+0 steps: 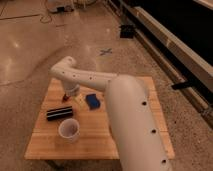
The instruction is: Place the pepper in the ceramic cup
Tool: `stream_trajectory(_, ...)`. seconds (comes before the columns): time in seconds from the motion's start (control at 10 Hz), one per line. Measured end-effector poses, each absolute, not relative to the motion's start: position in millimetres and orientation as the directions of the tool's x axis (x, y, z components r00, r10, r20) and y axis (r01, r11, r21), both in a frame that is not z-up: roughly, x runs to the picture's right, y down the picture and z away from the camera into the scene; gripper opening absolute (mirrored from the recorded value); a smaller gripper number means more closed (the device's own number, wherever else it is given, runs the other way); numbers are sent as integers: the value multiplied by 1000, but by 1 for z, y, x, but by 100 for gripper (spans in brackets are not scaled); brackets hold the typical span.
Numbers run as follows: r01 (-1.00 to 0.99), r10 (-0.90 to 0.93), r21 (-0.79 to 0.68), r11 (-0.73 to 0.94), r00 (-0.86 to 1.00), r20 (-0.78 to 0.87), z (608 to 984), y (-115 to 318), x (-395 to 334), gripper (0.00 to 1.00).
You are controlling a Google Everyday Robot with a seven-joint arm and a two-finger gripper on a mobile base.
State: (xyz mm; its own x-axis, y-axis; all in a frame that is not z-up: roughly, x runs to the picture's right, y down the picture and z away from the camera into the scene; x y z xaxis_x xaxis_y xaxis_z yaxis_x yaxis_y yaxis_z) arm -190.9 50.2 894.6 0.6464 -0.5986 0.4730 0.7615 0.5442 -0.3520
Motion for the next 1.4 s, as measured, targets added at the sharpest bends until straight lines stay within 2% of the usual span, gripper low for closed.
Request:
stream_trajectory(0.5, 811, -661, -156, 563, 556, 504, 962, 8, -221, 80)
stream_trajectory(0.8, 874, -737, -79, 479, 449, 505, 976, -6, -264, 80)
stream_trajectory(1.1, 945, -826, -55, 323, 310, 472, 992, 4, -288, 80)
stream_trajectory(1.4, 972, -871, -111, 206, 234, 432, 1009, 25, -287, 78)
